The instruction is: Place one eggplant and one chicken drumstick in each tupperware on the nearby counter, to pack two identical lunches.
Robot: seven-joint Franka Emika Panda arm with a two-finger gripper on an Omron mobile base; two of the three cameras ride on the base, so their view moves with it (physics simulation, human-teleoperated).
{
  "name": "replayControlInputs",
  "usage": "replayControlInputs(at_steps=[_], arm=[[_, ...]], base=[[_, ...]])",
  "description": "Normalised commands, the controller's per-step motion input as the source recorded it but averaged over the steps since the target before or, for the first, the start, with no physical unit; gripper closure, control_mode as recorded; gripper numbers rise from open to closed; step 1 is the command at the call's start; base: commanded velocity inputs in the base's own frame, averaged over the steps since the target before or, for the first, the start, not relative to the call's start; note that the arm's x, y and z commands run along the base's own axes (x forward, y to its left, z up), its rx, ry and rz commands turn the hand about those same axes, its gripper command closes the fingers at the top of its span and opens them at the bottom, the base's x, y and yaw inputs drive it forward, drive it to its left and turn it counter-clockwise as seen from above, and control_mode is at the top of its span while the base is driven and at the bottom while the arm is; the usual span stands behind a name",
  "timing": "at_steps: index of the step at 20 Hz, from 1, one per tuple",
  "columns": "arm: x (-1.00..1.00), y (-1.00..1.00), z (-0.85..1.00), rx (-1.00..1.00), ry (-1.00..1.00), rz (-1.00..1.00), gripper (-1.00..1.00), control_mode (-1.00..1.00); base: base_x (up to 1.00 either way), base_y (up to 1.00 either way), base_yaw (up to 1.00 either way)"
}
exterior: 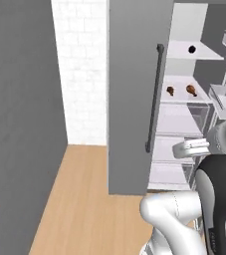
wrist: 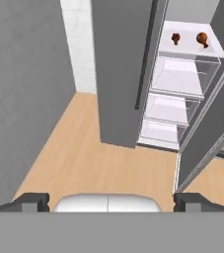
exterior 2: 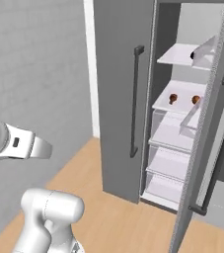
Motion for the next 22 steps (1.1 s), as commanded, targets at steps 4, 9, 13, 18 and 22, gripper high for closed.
replayControlInputs(at_steps=[4, 9, 13, 18, 22], arm=[[0.00, 0.00, 0.00, 0.00, 0.00, 0.00, -1.00, 1.00], [0.00, 0.00, 0.00, 0.00, 0.00, 0.00, -1.00, 1.00], [0.00, 0.00, 0.00, 0.00, 0.00, 0.00, -1.00, 1.00], [0.00, 0.00, 0.00, 0.00, 0.00, 0.00, -1.00, 1.00], [0.00, 0.00, 0.00, 0.00, 0.00, 0.00, -1.00, 1.00]], base=[[0.87, 0.00, -0.26], [0.83, 0.00, -0.30], [0.76, -0.04, -0.44], [0.75, 0.06, -0.43], [0.70, 0.00, -0.38]])
